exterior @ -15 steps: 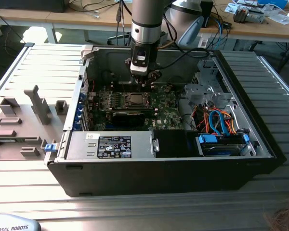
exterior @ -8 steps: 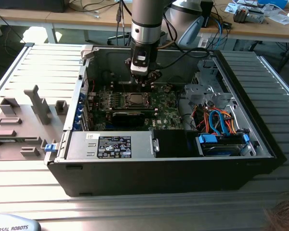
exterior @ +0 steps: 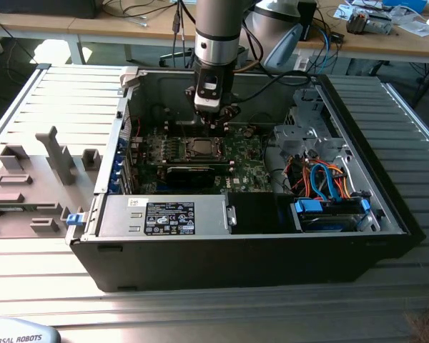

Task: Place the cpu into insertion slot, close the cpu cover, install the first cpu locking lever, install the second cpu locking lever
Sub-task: 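Install the first cpu locking lever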

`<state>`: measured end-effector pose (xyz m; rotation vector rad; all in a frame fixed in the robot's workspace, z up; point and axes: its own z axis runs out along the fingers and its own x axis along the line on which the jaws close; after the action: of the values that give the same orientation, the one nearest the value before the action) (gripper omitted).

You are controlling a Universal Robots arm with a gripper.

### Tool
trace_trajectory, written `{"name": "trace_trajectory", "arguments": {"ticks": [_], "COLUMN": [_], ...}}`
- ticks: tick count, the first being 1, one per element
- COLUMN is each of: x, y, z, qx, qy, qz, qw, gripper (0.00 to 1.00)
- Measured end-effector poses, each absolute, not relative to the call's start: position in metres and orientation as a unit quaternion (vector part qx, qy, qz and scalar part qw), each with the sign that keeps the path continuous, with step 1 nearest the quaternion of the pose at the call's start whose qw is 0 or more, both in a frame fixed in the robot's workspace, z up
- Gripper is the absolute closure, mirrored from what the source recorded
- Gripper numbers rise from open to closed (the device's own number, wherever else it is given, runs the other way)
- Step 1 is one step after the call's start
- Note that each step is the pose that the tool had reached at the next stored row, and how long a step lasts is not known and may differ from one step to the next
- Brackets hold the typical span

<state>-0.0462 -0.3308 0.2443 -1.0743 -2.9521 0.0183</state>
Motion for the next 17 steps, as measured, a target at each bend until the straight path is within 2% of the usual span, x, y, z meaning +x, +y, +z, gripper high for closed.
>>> {"name": "trace_trajectory", "arguments": {"ticks": [17], "x": [-0.0462], "y": [-0.3308], "z": [0.2443], "qx": [-0.329], "qy": [-0.944], "qz": [0.006], "qw": [0.0], "gripper": [0.89]}}
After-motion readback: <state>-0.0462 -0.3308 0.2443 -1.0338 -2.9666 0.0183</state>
